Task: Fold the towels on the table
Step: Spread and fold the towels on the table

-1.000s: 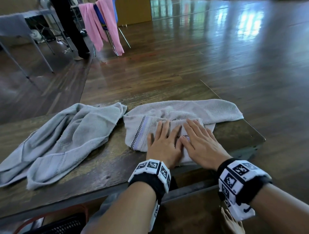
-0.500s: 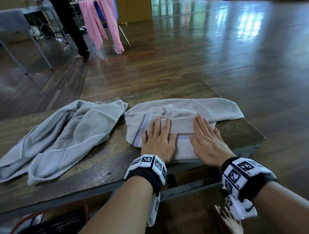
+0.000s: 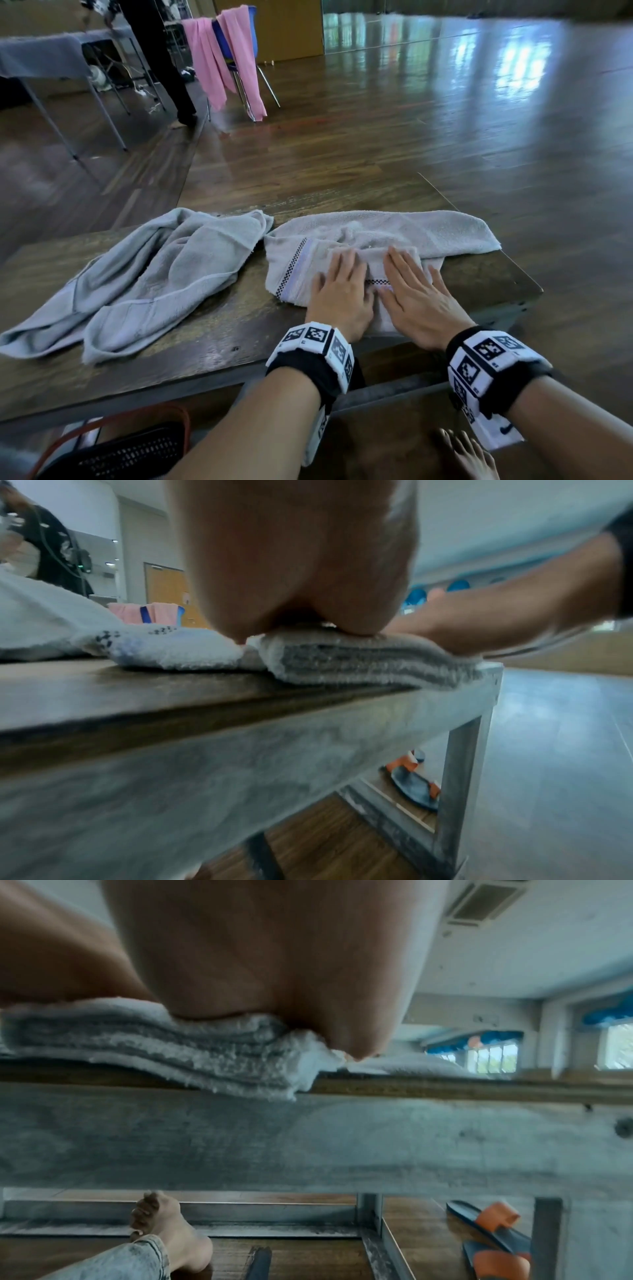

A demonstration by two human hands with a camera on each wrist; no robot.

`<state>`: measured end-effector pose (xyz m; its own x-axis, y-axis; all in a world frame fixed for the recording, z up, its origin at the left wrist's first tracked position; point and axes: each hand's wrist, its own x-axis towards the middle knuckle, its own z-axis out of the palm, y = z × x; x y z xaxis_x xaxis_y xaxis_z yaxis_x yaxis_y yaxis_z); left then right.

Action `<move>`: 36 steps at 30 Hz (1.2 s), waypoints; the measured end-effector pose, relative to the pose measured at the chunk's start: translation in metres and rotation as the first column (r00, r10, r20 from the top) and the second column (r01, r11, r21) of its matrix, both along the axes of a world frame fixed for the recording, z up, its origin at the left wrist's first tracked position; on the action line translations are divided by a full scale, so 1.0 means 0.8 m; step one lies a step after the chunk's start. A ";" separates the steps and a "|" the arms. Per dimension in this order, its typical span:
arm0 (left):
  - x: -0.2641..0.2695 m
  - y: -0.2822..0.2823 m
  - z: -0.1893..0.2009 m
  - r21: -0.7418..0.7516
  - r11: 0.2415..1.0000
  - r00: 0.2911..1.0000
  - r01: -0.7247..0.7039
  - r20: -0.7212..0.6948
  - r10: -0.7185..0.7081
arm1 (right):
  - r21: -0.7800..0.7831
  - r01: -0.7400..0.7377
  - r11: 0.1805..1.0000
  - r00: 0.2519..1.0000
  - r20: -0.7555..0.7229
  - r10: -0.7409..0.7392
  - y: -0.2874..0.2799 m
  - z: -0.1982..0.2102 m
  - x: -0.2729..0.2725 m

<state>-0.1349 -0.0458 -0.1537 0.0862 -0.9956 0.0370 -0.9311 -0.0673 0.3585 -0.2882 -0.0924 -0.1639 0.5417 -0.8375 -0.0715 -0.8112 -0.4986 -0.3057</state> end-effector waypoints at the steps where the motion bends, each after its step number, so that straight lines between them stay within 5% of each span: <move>1: 0.000 0.000 -0.006 0.053 0.998 1.000 0.030 0.005 -0.031 | 0.043 0.002 0.999 1.000 0.007 -0.002 -0.001 -0.001 0.000; 20: 0.029 -0.007 -0.029 0.151 0.985 0.990 -0.084 -0.099 0.099 | 0.205 0.241 0.949 0.970 -0.089 -0.227 -0.021 -0.010 -0.031; 26: 0.015 0.005 -0.027 0.004 0.969 0.951 -0.249 -0.188 0.245 | 0.211 0.265 0.941 0.964 -0.082 -0.253 -0.017 -0.010 -0.024; 36: 0.008 -0.001 0.010 -0.054 0.931 0.933 -0.360 -0.029 0.359 | 0.151 0.293 0.944 0.948 -0.176 -0.266 -0.015 0.006 -0.016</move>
<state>-0.1286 -0.0466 -0.1456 0.4390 -0.8941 0.0883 -0.8417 -0.3749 0.3886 -0.3009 -0.1048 -0.1594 0.2589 -0.9208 -0.2917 -0.9534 -0.1953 -0.2299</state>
